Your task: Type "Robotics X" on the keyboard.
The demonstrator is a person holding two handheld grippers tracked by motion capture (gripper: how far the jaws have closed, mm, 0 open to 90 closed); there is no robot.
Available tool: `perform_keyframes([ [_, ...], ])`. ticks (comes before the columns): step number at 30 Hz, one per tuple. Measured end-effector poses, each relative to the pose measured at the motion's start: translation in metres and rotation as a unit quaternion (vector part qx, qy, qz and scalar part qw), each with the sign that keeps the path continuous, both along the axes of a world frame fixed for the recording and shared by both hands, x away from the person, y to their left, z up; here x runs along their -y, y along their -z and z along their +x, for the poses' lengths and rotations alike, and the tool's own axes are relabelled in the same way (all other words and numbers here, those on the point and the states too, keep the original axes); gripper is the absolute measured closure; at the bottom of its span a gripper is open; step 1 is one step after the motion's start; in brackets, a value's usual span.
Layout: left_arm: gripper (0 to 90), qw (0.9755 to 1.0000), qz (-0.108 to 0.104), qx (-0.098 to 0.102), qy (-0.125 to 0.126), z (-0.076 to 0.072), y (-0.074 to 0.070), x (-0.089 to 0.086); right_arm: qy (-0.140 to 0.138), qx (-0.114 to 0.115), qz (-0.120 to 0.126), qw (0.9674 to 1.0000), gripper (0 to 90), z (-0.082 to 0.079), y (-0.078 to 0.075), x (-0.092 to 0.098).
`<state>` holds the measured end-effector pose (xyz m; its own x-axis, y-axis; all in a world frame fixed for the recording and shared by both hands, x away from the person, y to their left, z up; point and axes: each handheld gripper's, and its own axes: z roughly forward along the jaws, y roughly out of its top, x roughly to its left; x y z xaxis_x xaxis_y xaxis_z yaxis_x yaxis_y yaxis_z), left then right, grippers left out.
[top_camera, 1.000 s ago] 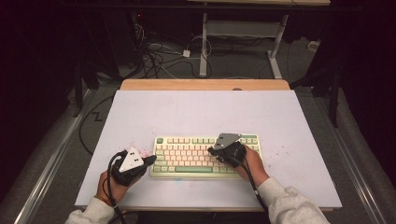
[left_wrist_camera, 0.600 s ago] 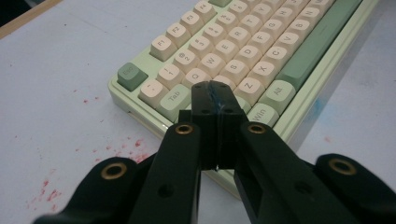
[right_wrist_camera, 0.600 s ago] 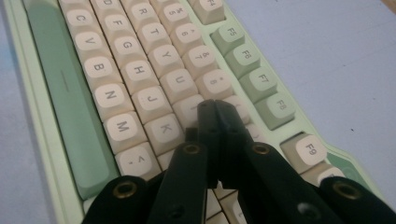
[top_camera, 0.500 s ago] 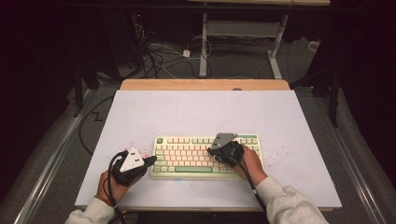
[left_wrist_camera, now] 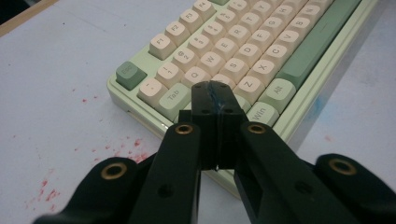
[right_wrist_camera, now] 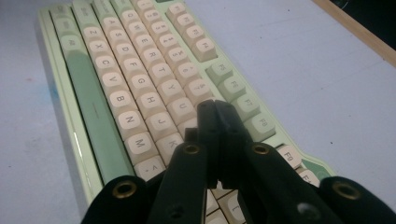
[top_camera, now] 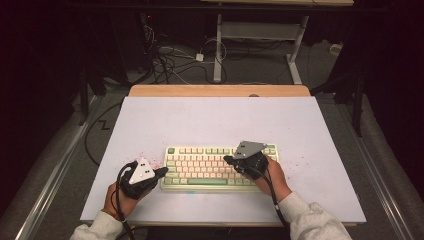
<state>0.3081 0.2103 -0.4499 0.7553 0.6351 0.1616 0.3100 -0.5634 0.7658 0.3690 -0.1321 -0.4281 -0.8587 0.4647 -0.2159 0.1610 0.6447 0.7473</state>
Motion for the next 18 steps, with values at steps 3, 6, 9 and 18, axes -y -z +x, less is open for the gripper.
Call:
perform_keyframes([
  [3, 87.2, 1.0, 0.0, 0.001, 0.001, 0.0, 0.0, 0.0, 0.001, 0.002, 0.009, 1.0, 90.0, -0.002, -0.004, 0.002],
  [6, 87.2, 1.0, 0.0, 0.001, 0.001, 0.0, 0.0, 0.0, -0.001, 0.006, 0.018, 0.9998, 90.0, -0.003, -0.007, 0.004],
  [9, 87.2, 1.0, -0.001, 0.0, 0.001, 0.0, 0.0, 0.0, -0.002, 0.008, 0.026, 0.9996, 90.0, -0.005, -0.01, 0.006],
  [18, 87.2, 1.0, 0.0, 0.002, 0.002, -0.001, -0.001, 0.0, -0.01, 0.014, 0.037, 0.9992, 90.0, -0.012, -0.017, 0.006],
])
